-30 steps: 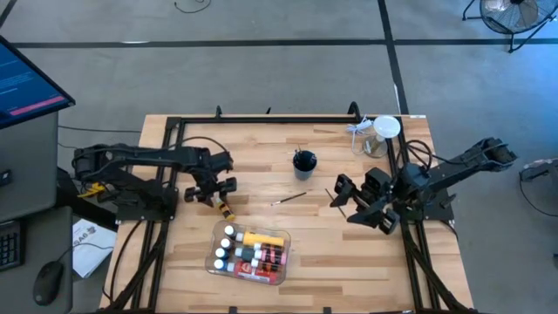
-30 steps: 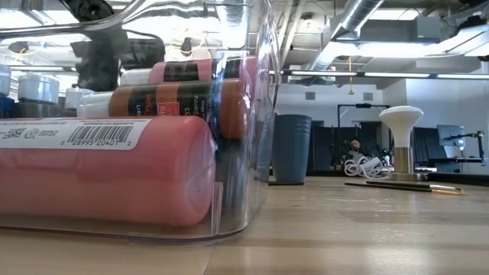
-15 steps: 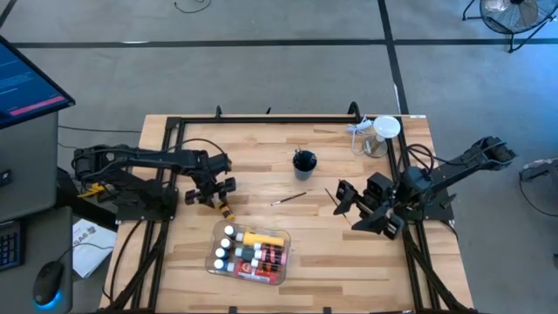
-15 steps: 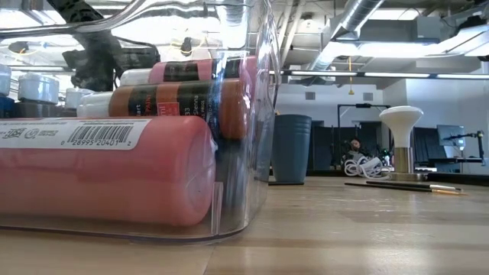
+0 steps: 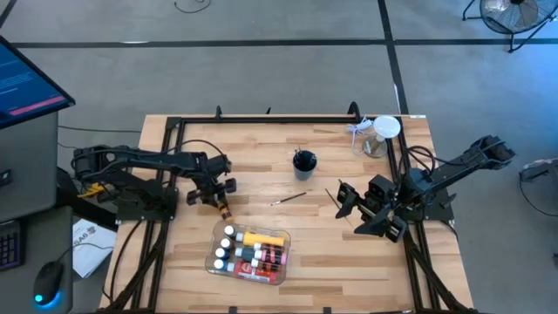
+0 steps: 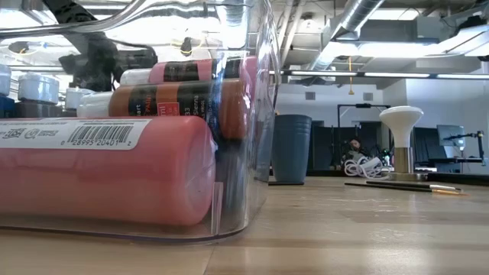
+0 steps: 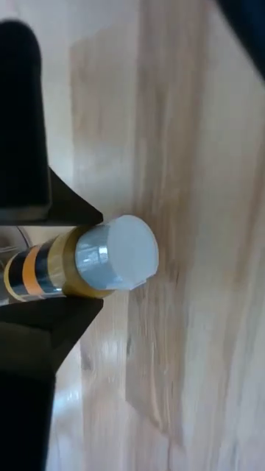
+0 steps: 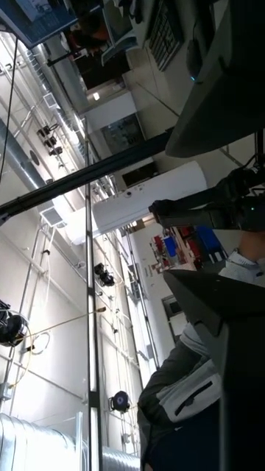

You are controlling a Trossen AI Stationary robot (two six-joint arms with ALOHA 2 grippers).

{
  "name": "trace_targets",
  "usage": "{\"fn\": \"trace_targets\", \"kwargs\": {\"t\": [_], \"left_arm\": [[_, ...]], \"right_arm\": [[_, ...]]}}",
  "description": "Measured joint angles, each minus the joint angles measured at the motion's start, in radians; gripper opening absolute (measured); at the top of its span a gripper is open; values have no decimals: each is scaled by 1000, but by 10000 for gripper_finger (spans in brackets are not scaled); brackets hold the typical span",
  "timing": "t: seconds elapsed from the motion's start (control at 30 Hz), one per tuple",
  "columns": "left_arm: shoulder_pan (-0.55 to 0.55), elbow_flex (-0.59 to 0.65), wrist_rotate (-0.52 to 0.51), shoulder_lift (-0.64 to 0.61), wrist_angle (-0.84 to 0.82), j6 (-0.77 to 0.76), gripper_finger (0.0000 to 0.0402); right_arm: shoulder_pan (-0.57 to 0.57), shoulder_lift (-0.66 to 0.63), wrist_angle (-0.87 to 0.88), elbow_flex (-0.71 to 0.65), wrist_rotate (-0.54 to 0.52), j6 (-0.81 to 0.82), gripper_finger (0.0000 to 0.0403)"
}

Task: Pick & Place Paint Supplies
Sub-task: Put the small yellow paint bottle into the transparent bin

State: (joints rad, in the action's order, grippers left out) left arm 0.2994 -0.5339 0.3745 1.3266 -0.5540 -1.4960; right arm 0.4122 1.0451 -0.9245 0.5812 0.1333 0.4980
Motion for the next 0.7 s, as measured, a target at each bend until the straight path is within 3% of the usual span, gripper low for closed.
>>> {"fn": "trace_targets", "kwargs": {"t": [0.13, 0.4, 0.7], "left_arm": [[-1, -1, -39, -1, 33, 56, 38], [-1, -10, -121, -5, 72, 145, 41], [0, -66, -367, -104, 55, 249, 1]], "right_arm": [[-2, 0, 0, 0, 0, 0, 255], [-16, 0, 0, 0, 0, 23, 255], [-30, 0, 2, 0, -8, 26, 255]]}}
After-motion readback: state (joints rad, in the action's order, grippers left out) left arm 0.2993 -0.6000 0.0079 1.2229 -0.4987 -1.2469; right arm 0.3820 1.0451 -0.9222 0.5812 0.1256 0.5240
